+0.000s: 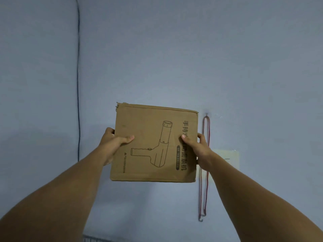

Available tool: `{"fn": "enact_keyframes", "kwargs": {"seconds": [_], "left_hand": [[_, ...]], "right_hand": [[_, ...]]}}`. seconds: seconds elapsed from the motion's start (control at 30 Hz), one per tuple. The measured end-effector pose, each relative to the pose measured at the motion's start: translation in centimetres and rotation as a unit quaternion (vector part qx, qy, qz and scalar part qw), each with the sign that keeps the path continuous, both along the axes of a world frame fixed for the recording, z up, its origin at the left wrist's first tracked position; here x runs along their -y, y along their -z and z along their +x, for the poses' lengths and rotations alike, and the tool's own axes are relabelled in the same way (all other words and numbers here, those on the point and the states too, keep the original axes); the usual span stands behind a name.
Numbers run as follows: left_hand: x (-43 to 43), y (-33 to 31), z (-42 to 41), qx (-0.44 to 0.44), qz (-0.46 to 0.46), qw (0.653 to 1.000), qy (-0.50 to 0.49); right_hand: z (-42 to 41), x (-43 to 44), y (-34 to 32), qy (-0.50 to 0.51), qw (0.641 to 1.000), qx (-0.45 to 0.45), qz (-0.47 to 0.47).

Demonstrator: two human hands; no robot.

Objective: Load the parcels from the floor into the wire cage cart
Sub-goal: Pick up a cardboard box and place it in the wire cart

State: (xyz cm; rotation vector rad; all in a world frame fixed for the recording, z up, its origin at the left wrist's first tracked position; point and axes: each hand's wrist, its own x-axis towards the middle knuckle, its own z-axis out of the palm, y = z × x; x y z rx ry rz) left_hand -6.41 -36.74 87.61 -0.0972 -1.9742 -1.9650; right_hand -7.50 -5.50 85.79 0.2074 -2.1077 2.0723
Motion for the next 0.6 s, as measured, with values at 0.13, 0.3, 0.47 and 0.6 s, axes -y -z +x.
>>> {"fn": "enact_keyframes", "kwargs": {"seconds": [0.13,0.3,0.47,0.6], "left_hand": [[6.0,3.4,-3.1,0.036,-0.017,0.999,-0.015],[12.8,9.3,-8.6,0.102,-0.055,0.993,-0.034],[17.8,18.1,-14.0,0.169,-0.046,0.984,-0.037],[20.9,25.8,-16.6,0.251,-0.067,0.965,-0.032]], "right_hand": [[-4.2,5.3,3.6,-0.028,0.997,0.069,0.008],[-11.3,11.2,10.2,-0.055,0.989,0.136,0.016],[-17.0,17.1,19.8,-0.061,0.975,0.214,-0.006],[-19.1,20.6,29.2,-0.063,0.952,0.299,0.004]]}}
